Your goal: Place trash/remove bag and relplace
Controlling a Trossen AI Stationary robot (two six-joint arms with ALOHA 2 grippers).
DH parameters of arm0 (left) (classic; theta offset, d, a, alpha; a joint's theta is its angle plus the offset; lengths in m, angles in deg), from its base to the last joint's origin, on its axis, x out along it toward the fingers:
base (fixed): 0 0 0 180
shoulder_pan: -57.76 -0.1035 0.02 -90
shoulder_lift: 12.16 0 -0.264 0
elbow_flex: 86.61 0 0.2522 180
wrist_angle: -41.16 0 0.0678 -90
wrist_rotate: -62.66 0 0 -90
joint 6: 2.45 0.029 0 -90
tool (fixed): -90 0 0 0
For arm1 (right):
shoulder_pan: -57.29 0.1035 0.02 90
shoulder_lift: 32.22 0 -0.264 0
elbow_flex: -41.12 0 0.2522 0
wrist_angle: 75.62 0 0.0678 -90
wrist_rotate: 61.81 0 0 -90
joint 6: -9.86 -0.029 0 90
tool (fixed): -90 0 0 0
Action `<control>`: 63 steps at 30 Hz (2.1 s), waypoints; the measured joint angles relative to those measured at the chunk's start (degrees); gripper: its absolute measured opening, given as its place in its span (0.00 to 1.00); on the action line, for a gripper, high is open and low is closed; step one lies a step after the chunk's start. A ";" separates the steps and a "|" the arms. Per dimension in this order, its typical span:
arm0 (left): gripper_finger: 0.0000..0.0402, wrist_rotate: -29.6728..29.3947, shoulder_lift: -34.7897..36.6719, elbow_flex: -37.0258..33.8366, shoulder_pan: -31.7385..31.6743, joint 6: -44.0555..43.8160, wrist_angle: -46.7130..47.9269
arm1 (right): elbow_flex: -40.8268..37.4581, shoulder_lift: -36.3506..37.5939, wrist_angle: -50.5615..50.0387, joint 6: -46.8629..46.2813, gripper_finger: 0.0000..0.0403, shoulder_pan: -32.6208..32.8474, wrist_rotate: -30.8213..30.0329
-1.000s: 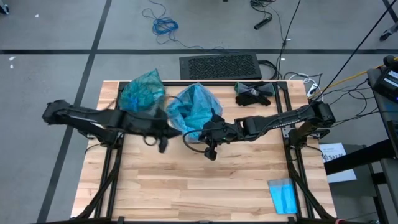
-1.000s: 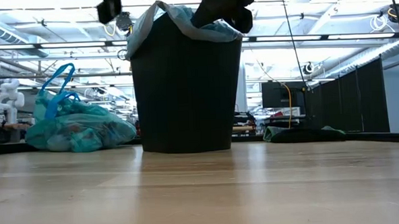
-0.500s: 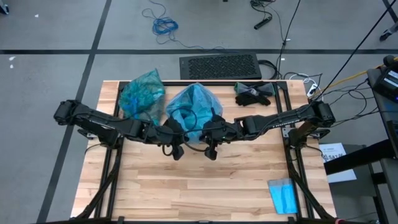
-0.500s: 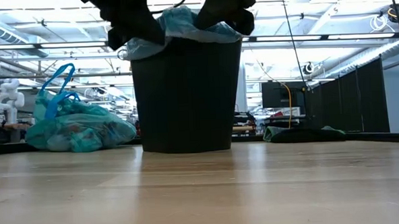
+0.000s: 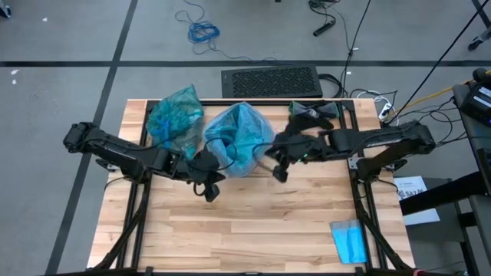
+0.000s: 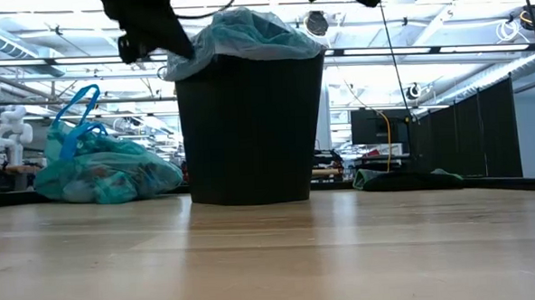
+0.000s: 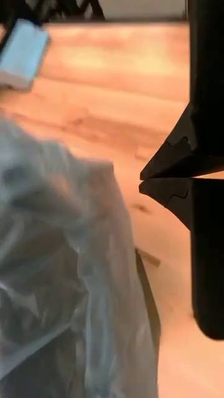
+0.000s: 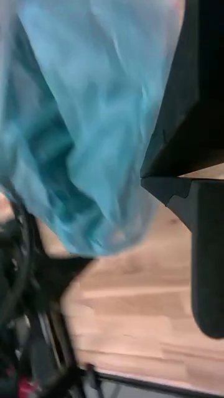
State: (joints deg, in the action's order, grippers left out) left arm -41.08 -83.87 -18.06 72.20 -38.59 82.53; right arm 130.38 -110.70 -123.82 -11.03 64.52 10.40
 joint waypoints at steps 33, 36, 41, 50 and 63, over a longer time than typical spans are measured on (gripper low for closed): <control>0.00 -18.69 8.84 0.00 -4.17 -5.06 10.22 | 0.04 -10.87 20.52 9.09 0.00 -37.75 34.81; 0.00 -18.70 8.84 0.00 -5.79 -5.04 11.33 | 0.03 -11.66 21.11 8.70 0.00 -38.08 37.03; 0.00 -18.47 8.84 0.00 -7.39 -5.02 11.59 | 0.04 -11.80 24.35 9.09 0.00 -36.68 37.49; 0.00 -18.23 8.84 0.00 -8.06 -4.65 11.96 | 0.04 -14.51 23.60 9.09 0.00 -36.08 37.62; 0.00 -18.25 8.84 0.00 -10.66 -1.94 12.62 | 0.17 -15.97 24.80 7.43 0.00 -37.73 37.34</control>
State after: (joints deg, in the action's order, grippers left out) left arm -59.33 -75.03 -18.06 61.53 -40.53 95.15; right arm 130.56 -126.67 -99.02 -3.59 26.78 47.74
